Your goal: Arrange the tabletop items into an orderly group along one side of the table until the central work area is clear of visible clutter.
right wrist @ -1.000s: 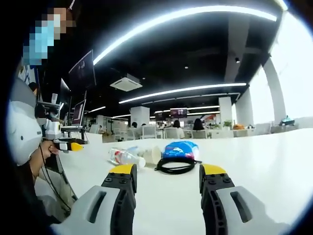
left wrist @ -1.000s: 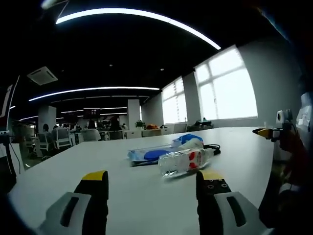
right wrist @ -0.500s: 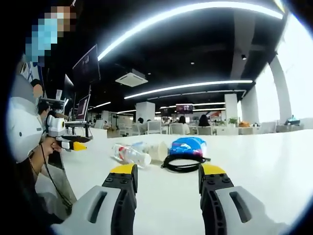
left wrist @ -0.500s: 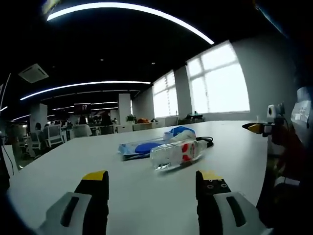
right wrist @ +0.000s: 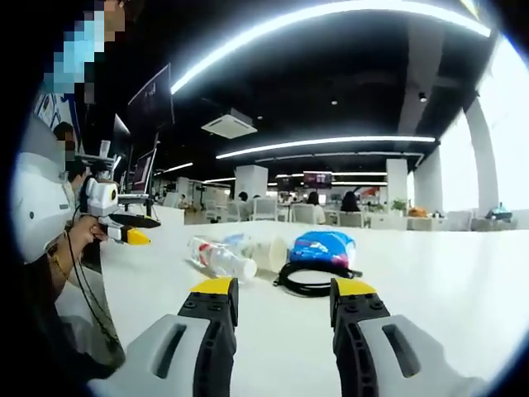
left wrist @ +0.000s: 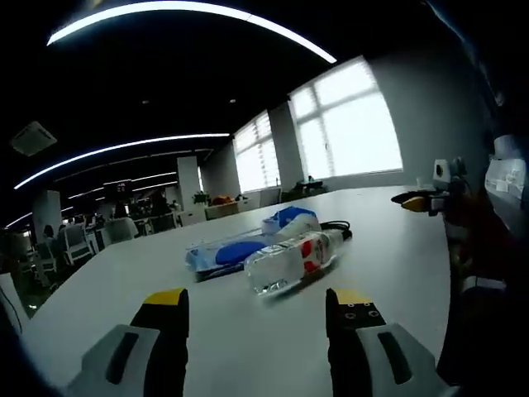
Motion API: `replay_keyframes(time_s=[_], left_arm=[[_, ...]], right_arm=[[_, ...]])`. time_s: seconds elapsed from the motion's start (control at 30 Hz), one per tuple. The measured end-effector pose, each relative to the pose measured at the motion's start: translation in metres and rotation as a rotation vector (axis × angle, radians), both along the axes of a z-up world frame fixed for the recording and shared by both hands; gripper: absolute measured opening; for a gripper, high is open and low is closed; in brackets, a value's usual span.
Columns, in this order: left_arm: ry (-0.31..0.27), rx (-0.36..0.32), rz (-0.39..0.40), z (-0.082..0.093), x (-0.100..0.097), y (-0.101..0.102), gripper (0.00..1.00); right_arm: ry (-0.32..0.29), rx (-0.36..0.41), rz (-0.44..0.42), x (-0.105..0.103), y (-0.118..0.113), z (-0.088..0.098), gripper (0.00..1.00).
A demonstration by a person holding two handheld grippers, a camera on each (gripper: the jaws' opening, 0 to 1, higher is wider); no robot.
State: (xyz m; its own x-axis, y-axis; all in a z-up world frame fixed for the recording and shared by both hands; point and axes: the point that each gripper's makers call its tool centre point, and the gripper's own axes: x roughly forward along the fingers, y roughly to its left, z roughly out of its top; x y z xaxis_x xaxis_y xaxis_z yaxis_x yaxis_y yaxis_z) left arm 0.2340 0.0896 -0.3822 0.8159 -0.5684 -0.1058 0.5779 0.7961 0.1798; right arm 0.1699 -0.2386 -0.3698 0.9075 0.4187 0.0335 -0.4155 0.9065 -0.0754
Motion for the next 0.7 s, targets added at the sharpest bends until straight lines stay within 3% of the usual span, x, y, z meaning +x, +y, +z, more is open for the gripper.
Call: replay_keyframes(time_s=[0.13,0.33,0.47,0.7], left_arm=[[0.002,0.029,-0.018,0.001,0.006,-0.003,0.67],[-0.021,0.063,-0.056,0.010,0.011,-0.008,0.67],[-0.033,0.089,-0.072,0.013,0.016,-0.013,0.67],[-0.042,0.083,-0.116,0.018,0.020,-0.030,0.66]], right_arm=[[0.004,-0.037,0.009,0.008,0.006,0.000,0.46],[-0.049,-0.064,-0.034,0.019,0.006,0.011,0.53],[-0.087,-0.089,-0.020,0.021,0.011,0.016,0.50],[0.011,-0.103,0.039,0.034,0.029,0.002,0.52]])
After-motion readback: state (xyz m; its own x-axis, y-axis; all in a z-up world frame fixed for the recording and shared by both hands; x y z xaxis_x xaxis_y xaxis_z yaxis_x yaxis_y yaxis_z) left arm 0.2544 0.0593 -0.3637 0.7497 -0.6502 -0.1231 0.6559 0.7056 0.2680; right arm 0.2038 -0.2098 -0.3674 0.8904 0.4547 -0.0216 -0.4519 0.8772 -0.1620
